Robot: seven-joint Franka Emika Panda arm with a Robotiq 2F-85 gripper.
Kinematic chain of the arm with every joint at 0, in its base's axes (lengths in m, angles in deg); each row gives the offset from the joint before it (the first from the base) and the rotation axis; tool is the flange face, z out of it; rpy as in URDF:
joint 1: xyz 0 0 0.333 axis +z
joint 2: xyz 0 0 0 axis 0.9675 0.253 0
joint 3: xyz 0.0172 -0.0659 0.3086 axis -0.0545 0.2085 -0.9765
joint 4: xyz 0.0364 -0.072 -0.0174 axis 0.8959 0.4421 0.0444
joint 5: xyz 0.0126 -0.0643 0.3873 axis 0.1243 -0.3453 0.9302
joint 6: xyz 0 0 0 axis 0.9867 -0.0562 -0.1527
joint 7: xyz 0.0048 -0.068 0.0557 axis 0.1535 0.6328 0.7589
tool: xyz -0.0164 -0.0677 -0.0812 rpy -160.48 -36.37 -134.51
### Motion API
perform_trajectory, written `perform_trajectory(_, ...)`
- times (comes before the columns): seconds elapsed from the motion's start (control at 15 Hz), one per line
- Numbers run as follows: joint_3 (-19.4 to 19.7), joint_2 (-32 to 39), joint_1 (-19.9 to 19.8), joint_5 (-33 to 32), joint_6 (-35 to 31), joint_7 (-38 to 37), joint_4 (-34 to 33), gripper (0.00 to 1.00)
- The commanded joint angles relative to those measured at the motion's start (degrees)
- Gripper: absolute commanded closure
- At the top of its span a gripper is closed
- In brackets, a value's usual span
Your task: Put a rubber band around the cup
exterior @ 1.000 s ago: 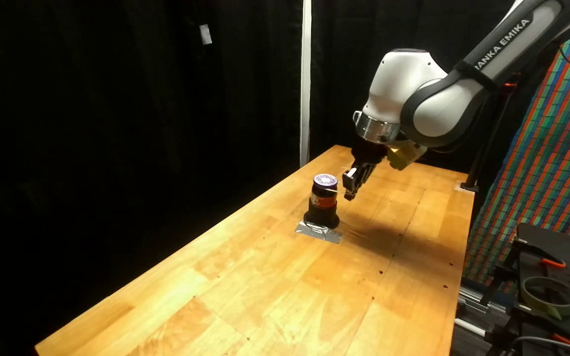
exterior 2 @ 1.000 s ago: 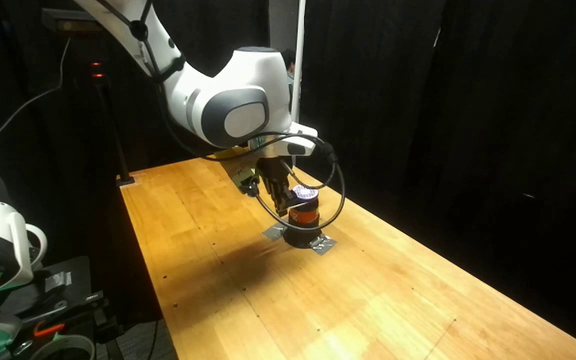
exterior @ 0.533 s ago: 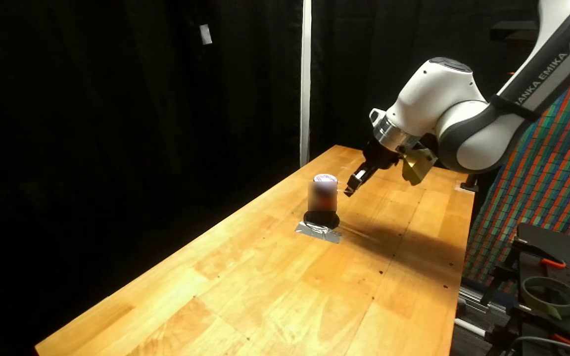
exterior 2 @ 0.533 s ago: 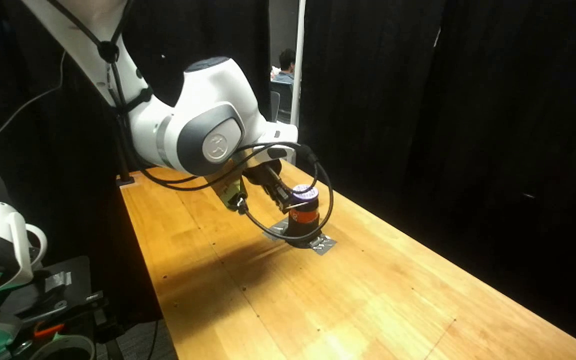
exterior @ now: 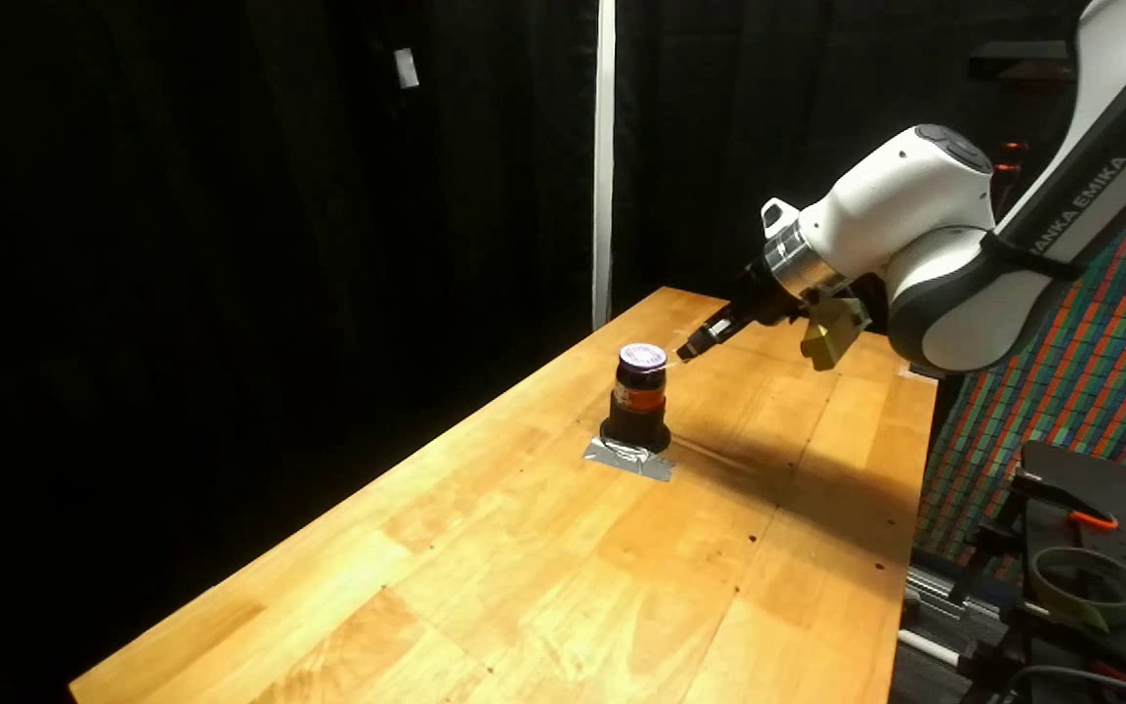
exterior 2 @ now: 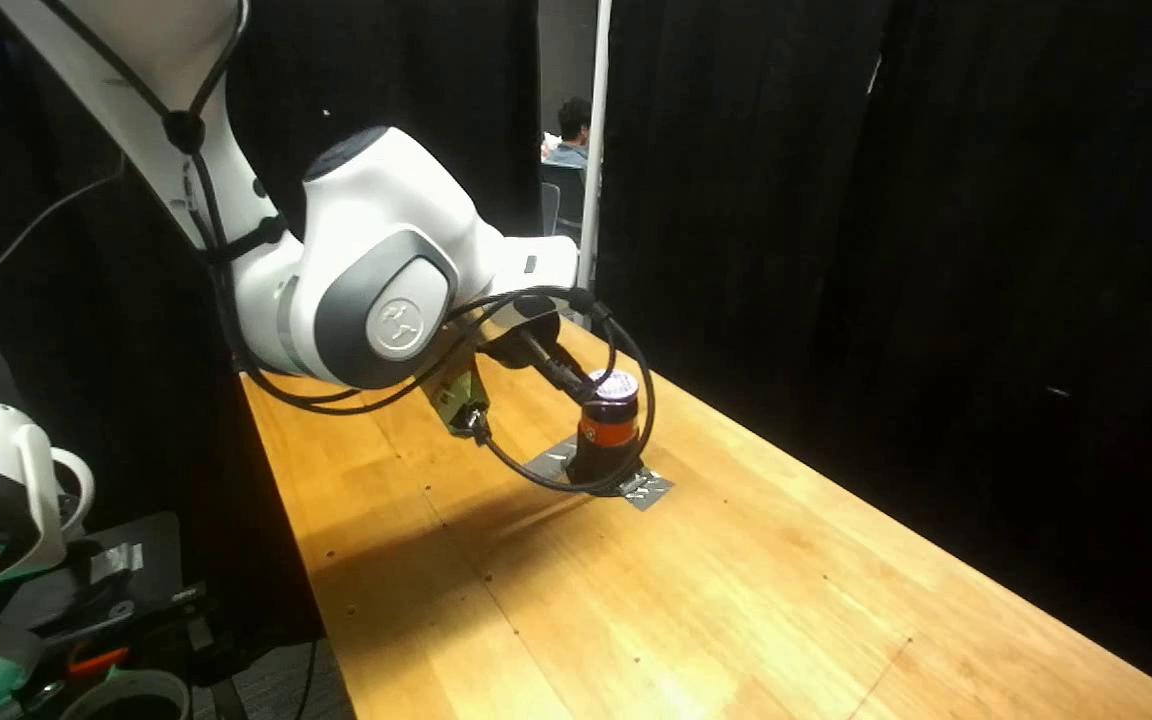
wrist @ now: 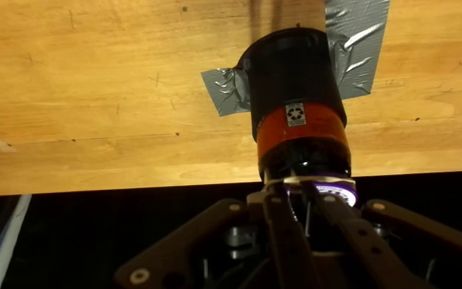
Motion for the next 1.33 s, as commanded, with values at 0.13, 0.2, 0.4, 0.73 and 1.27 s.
perform_trajectory(0.13,3.0,2.0,7.6,6.7,-7.1,0.4,3.6,0.85)
perform_trajectory(0.2,3.0,2.2,8.4,7.7,-7.7,0.5,3.9,0.86)
perform_trajectory(0.4,2.9,3.2,9.9,10.5,-10.9,0.4,4.5,0.86)
perform_trajectory(0.73,-7.1,3.3,3.7,23.1,-15.4,9.7,4.5,0.86)
perform_trajectory(1.27,-27.6,4.1,-11.2,37.1,-24.3,21.3,3.7,0.85)
